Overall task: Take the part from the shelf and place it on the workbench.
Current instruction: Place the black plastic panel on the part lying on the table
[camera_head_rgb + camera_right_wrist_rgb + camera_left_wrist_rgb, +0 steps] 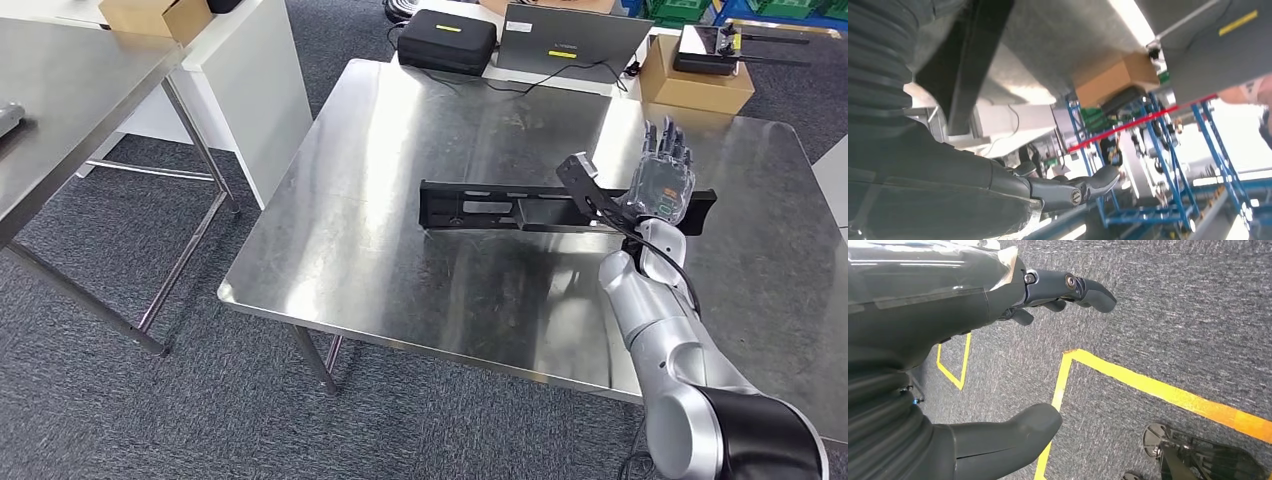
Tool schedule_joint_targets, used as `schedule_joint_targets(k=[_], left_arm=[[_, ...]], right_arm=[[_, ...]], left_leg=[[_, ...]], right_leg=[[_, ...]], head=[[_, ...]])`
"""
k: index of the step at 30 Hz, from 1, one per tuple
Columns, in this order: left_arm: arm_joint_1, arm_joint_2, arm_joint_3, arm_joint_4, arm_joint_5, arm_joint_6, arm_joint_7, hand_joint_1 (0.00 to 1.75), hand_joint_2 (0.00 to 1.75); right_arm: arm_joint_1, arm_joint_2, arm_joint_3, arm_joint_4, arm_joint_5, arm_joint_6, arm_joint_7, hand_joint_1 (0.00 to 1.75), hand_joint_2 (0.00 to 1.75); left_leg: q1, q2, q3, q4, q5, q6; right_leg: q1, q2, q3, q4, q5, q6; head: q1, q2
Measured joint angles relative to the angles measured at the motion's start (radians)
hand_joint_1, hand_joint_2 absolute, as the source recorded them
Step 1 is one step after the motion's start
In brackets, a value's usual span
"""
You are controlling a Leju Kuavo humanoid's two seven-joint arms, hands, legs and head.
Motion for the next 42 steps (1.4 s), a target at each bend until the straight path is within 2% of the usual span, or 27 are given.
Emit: schedule_joint_targets(k=[4, 7, 10, 14, 17, 20, 25, 42], left_arm=[[0.000, 0.000, 0.000, 0.000, 0.004, 0.002, 0.007, 0.00, 1.75], [0.001, 0.000, 0.000, 0.000, 0.005, 0.002, 0.014, 0.00, 1.75], [0.001, 0.002, 0.000, 0.000, 0.004, 0.002, 0.022, 0.00, 1.75], [0.002, 0.005, -0.001, 0.000, 0.000, 0.000, 0.029, 0.00, 1.75], [0.003, 0.007, -0.003, 0.000, 0.000, -0.003, 0.034, 0.00, 1.75], [0.003, 0.009, -0.003, 0.000, -0.001, -0.004, 0.038, 0.00, 1.75], [0.004, 0.010, -0.003, 0.000, -0.001, -0.004, 0.046, 0.00, 1.75], [0.004, 0.005, -0.005, 0.000, 0.001, -0.003, 0.055, 0.00, 1.75]], right_arm=[[-0.019, 0.003, -0.013, 0.015, -0.081, 0.073, -0.003, 0.00, 0.00], [-0.030, -0.001, -0.055, 0.027, -0.199, 0.152, -0.020, 0.00, 0.00], [-0.040, -0.015, -0.130, 0.039, -0.351, 0.260, -0.025, 0.00, 0.00], [-0.076, -0.058, -0.258, 0.057, -0.545, 0.399, 0.014, 0.00, 0.00], [-0.086, -0.089, -0.347, 0.072, -0.628, 0.465, 0.043, 0.00, 0.00], [-0.085, -0.108, -0.402, 0.087, -0.647, 0.496, 0.058, 0.00, 0.00], [-0.085, -0.118, -0.439, 0.099, -0.654, 0.511, 0.064, 0.00, 0.00], [-0.085, -0.116, -0.445, 0.100, -0.638, 0.523, 0.062, 0.00, 0.00]], left_leg=[[0.000, 0.000, 0.000, 0.000, 0.000, 0.000], [0.000, 0.000, 0.000, 0.000, 0.000, 0.000], [0.000, 0.000, 0.000, 0.000, 0.000, 0.000], [0.000, 0.000, 0.001, 0.000, -0.001, 0.000], [-0.001, 0.002, 0.002, 0.000, -0.002, -0.001], [-0.001, 0.004, 0.003, 0.000, -0.002, -0.001], [0.000, 0.004, 0.003, 0.000, 0.000, 0.000], [0.000, 0.003, 0.003, 0.000, -0.001, -0.001]], right_leg=[[0.000, 0.000, 0.000, 0.000, 0.000, 0.000], [0.000, 0.000, 0.000, 0.000, 0.000, 0.000], [0.000, 0.000, 0.000, 0.000, 0.000, 0.000], [0.000, 0.000, 0.000, 0.000, 0.000, 0.000], [0.000, 0.002, 0.001, 0.000, 0.000, 0.000], [0.000, 0.004, 0.001, 0.000, 0.001, 0.001], [0.000, 0.004, 0.001, 0.000, 0.001, 0.001], [0.000, 0.003, 0.002, 0.000, 0.000, 0.001]], head=[[0.000, 0.000], [0.000, 0.000], [0.000, 0.000], [0.000, 0.000], [0.000, 0.000], [0.000, 0.000], [0.000, 0.000], [0.000, 0.000]])
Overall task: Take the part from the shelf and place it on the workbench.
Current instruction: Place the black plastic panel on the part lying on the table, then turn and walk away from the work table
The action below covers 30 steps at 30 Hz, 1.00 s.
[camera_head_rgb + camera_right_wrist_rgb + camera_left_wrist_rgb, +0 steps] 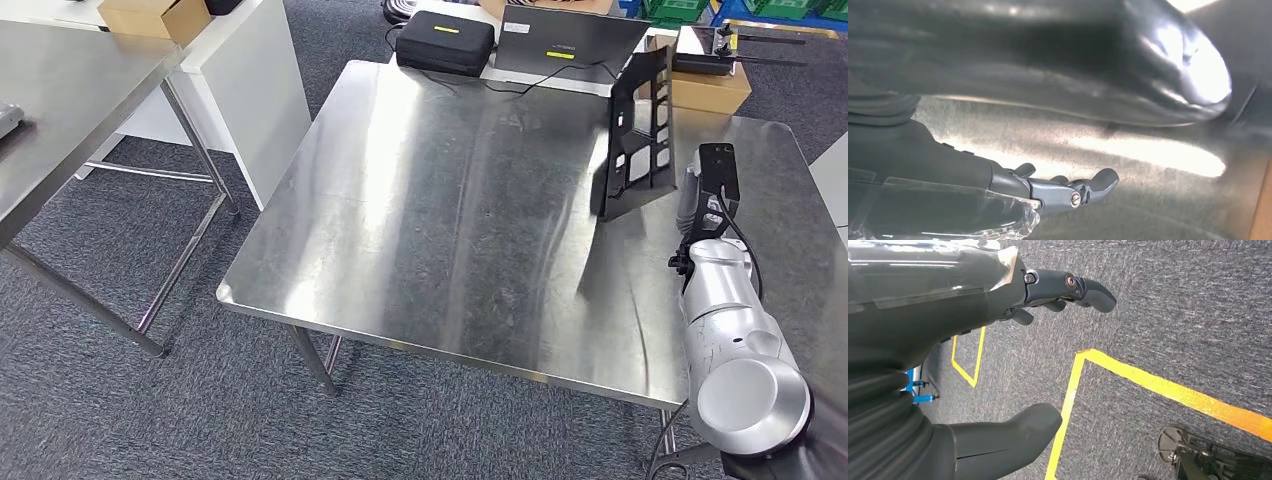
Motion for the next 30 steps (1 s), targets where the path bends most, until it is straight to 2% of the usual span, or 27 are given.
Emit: schedule_joint_targets(k=[17, 26, 30], left_arm=[[0.000, 0.000, -0.004, 0.000, 0.004, -0.005, 0.003, 0.00, 1.75], [0.000, -0.002, -0.004, 0.000, 0.017, -0.003, 0.012, 0.00, 1.75], [0.000, -0.003, -0.004, 0.000, 0.025, 0.005, 0.010, 0.00, 0.00]], right_arm=[[0.000, 0.004, 0.021, -0.002, -0.002, 0.007, -0.023, 0.00, 0.00], [0.010, 0.038, 0.069, -0.022, -0.011, 0.004, -0.041, 0.00, 0.00], [0.013, 0.050, 0.086, -0.025, -0.004, 0.003, -0.041, 0.00, 0.00]], left_leg=[[0.000, 0.000, 0.000, 0.000, 0.000, 0.000], [0.000, 0.000, 0.000, 0.000, 0.000, 0.000], [0.000, 0.000, 0.000, 0.000, 0.000, 0.000]], right_leg=[[0.000, 0.000, 0.000, 0.000, 0.000, 0.000], [0.000, 0.000, 0.000, 0.000, 0.000, 0.000], [0.000, 0.000, 0.000, 0.000, 0.000, 0.000]], head=[[0.000, 0.000], [0.000, 0.000], [0.000, 0.000]])
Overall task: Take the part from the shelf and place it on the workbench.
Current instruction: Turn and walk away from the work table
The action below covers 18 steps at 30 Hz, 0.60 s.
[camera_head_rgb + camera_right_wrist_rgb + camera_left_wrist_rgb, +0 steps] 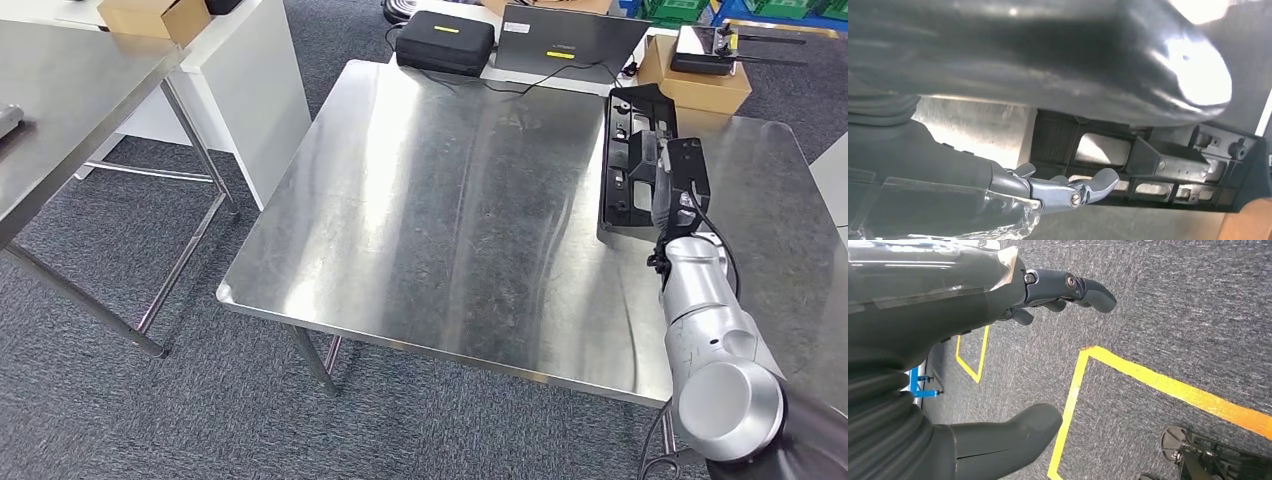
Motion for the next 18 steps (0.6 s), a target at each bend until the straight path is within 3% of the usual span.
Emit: schedule_joint_targets(k=[9, 15, 18], left_arm=[[0.002, -0.009, 0.020, 0.000, 0.020, 0.024, -0.030, 0.00, 0.00], [0.004, -0.014, 0.047, 0.000, 0.020, 0.030, -0.040, 0.00, 0.00], [0.008, -0.018, 0.066, 0.000, 0.020, 0.037, -0.047, 0.00, 0.00]], right_arm=[[0.019, 0.043, 0.110, -0.064, 0.009, -0.028, -0.074, 0.00, 0.00], [0.065, 0.066, 0.229, -0.246, 0.014, -0.043, -0.068, 0.00, 0.00], [0.136, 0.070, 0.312, -0.421, 0.026, -0.051, -0.053, 0.00, 0.00]], left_leg=[[0.000, 0.000, 0.000, 0.000, 0.000, 0.000], [0.000, 0.000, 0.000, 0.000, 0.000, 0.000], [0.000, 0.000, 0.000, 0.000, 0.000, 0.000]], right_leg=[[0.000, 0.000, 0.000, 0.000, 0.000, 0.000], [0.000, 0.000, 0.000, 0.000, 0.000, 0.000], [0.000, 0.000, -0.001, 0.000, 0.000, 0.000]], head=[[0.000, 0.000], [0.000, 0.000], [0.000, 0.000]])
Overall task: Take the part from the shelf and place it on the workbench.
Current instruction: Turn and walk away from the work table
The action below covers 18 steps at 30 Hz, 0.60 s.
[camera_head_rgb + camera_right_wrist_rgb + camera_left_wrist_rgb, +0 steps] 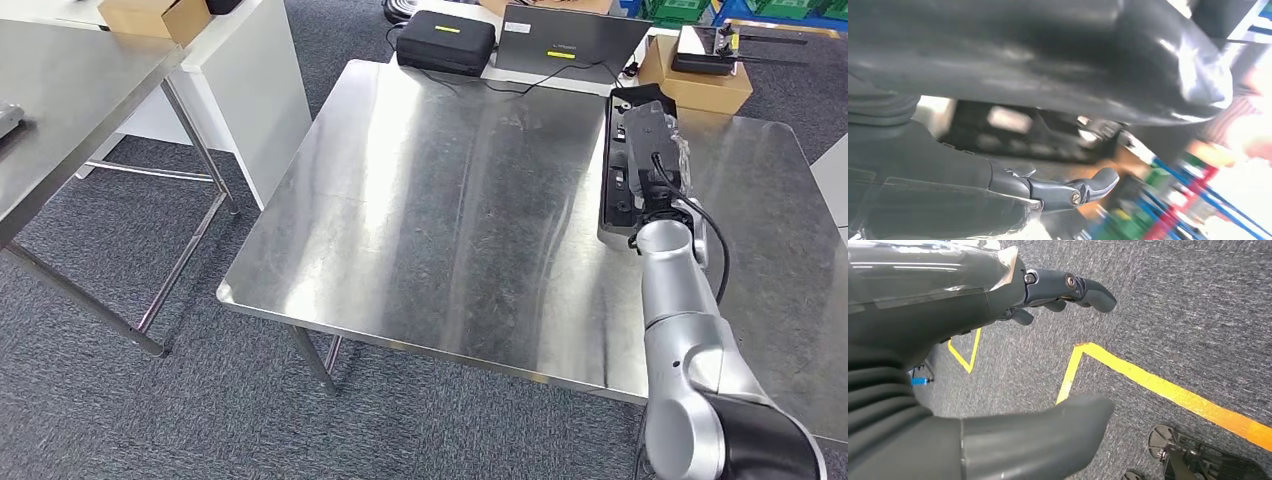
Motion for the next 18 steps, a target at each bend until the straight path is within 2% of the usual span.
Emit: schedule_joint_targets(k=[5, 10, 16, 18], left_arm=[[0.007, -0.006, 0.036, 0.000, 0.000, 0.002, -0.018, 0.00, 0.00], [0.013, -0.009, 0.061, 0.000, 0.000, -0.003, -0.042, 0.00, 0.00], [0.018, -0.013, 0.091, 0.000, 0.000, -0.009, -0.068, 0.00, 0.00], [0.017, -0.015, 0.094, 0.000, 0.000, -0.014, -0.073, 0.00, 0.00]], right_arm=[[0.163, -0.009, 0.160, -0.336, 0.014, -0.011, 0.032, 0.00, 0.00], [0.304, -0.037, 0.240, -0.542, 0.011, -0.046, 0.006, 0.00, 0.00], [0.439, -0.082, 0.266, -0.666, -0.004, -0.062, -0.045, 0.00, 0.00], [0.458, -0.095, 0.270, -0.686, -0.005, -0.062, -0.049, 0.00, 0.00]], left_leg=[[0.000, 0.000, 0.000, 0.000, -0.002, -0.001], [-0.002, -0.003, 0.002, 0.003, -0.009, 0.002], [-0.006, -0.003, 0.005, 0.004, -0.016, 0.016], [-0.001, -0.001, 0.014, -0.004, -0.015, 0.025]], right_leg=[[-0.001, 0.000, -0.001, -0.001, -0.001, 0.000], [-0.003, -0.002, 0.000, -0.001, -0.004, 0.005], [-0.008, -0.002, 0.006, 0.000, -0.011, 0.016], [-0.008, -0.002, -0.013, 0.042, -0.033, 0.017]], head=[[0.000, 0.000], [0.000, 0.000], [0.000, 0.000], [0.002, 0.000]])
